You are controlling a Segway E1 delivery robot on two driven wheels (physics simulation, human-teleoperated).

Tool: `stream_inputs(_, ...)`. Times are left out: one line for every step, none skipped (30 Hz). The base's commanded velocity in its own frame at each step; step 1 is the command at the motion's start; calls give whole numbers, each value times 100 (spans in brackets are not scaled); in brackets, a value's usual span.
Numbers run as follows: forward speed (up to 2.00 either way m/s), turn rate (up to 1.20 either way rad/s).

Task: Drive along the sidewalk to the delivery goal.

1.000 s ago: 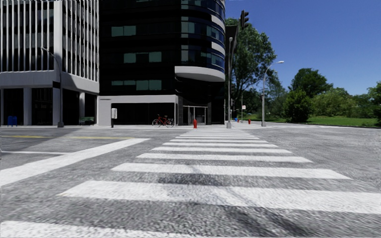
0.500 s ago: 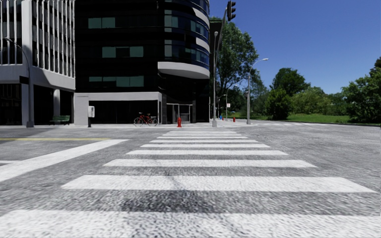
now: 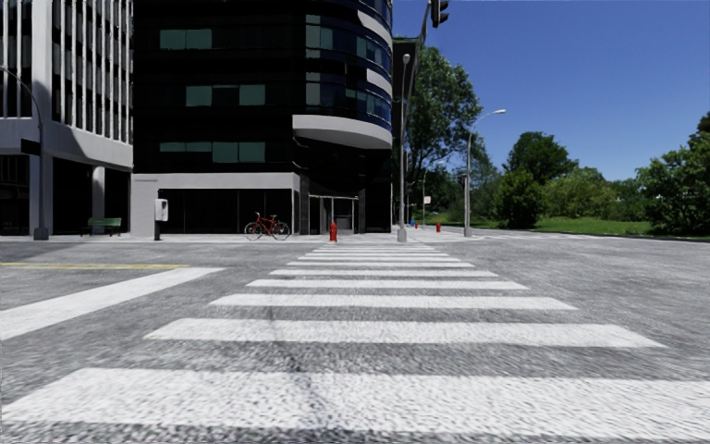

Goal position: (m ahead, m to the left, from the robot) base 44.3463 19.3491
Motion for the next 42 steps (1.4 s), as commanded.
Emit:
stream_inputs(143,-2)
stream_inputs(143,-53)
stream_inputs(143,-53)
stream_inputs(143,-76)
stream_inputs(143,-81)
stream_inputs(143,-68)
stream_inputs(143,-22)
stream_inputs(143,-2)
stream_inputs(143,-2)
stream_inputs(143,0)
stream_inputs(143,0)
stream_inputs(143,0)
stream_inputs(143,0)
stream_inputs(143,0)
stream_inputs(143,0)
stream_inputs(143,0)
stream_inputs(143,0)
stream_inputs(143,0)
stream_inputs(143,0)
stream_inputs(143,0)
stream_inputs(143,0)
stream_inputs(143,0)
stream_inputs(143,0)
stream_inputs(143,0)
stream_inputs(143,0)
stream_inputs(143,0)
stream_inputs(143,-46)
stream_inputs(143,-46)
stream_inputs(143,-91)
stream_inputs(143,-100)
stream_inputs(143,-93)
stream_inputs(143,-14)
stream_inputs(143,0)
stream_inputs(143,0)
stream_inputs(143,0)
stream_inputs(143,0)
stream_inputs(143,0)
stream_inputs(143,0)
stream_inputs(143,0)
stream_inputs(143,0)
stream_inputs(143,0)
stream_inputs(143,0)
